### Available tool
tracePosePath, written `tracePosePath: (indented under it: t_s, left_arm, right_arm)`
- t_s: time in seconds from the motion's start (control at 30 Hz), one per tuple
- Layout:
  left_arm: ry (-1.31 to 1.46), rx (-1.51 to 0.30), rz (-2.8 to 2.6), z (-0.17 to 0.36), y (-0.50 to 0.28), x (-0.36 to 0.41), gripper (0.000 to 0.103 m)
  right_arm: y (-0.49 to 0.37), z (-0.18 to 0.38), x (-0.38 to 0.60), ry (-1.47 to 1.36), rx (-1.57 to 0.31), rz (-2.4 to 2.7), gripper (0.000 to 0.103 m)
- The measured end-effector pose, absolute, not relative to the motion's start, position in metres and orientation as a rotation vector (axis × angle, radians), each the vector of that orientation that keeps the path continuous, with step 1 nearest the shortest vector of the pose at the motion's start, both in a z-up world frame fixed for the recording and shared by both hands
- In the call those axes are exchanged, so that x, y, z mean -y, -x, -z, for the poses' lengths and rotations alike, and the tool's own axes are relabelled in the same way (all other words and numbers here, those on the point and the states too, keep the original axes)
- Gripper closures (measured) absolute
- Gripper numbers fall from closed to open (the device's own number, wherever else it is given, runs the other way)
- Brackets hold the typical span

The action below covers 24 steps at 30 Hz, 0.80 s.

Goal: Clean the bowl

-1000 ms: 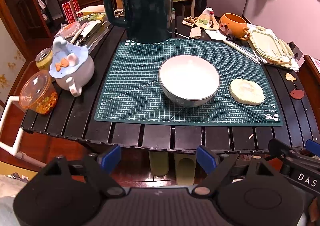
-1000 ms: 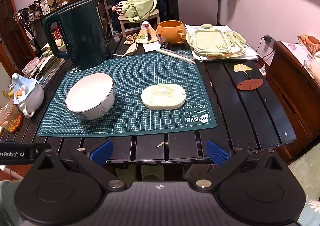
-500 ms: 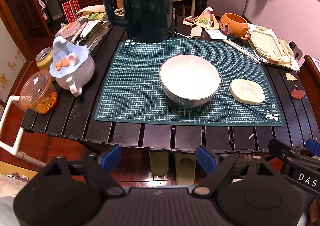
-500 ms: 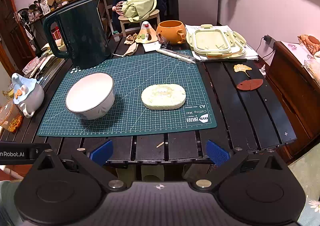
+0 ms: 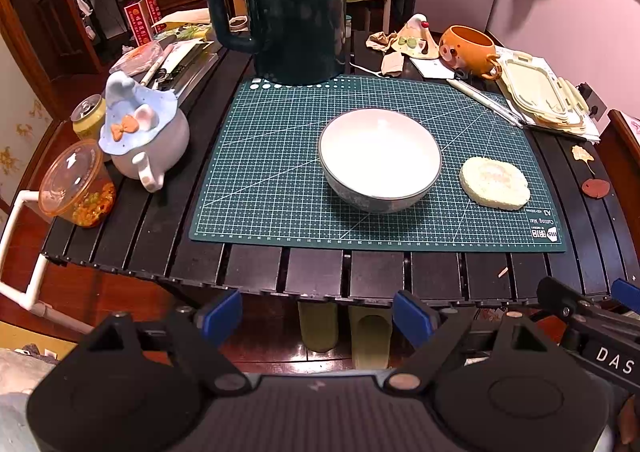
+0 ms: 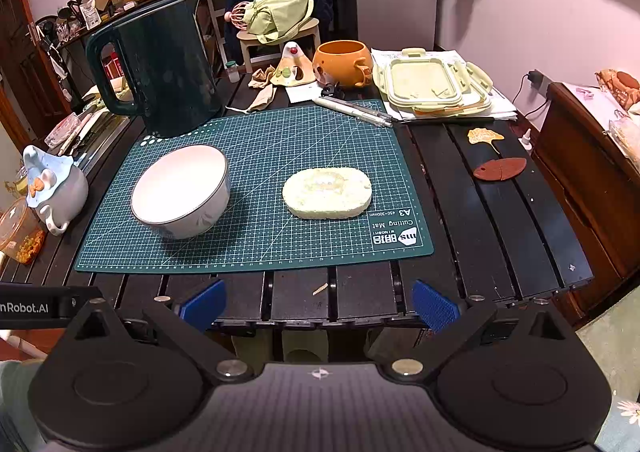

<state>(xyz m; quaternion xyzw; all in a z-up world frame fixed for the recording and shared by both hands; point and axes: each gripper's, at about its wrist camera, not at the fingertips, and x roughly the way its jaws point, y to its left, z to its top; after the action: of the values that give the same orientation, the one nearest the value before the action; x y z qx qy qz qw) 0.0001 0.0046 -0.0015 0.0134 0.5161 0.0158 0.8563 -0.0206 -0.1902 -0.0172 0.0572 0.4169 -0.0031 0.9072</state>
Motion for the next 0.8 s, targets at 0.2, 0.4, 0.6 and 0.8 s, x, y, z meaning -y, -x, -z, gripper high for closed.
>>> tracePosePath:
  t_s: [0.2,0.4,0.6,0.8]
  left_arm:
    - [-0.03,-1.085,-0.034,0.0015,-0.0001,-0.0038,0.02]
    - [-0.028,-1.086,-0.034,0.0015,0.0001,-0.004,0.02]
    - [-0.028,-1.087,-0.037,0.0014,-0.0002,-0.0034,0.02]
    - [-0.023,-1.083,-0.038,0.0007,-0.0005,-0.004,0.02]
  right_arm:
    - [0.0204,0.0176,0.1901,-0.118,-0.86,0.006,0.003]
    - [0.02,0.018,0.19,-0.118,-0.86,0.006,0.003]
    - [0.0197,0.0177,0.1897,-0.117,-0.861,0.006,0.003]
    - [0.0193,0.0174,0.189,-0.117,-0.86,0.007,0.003]
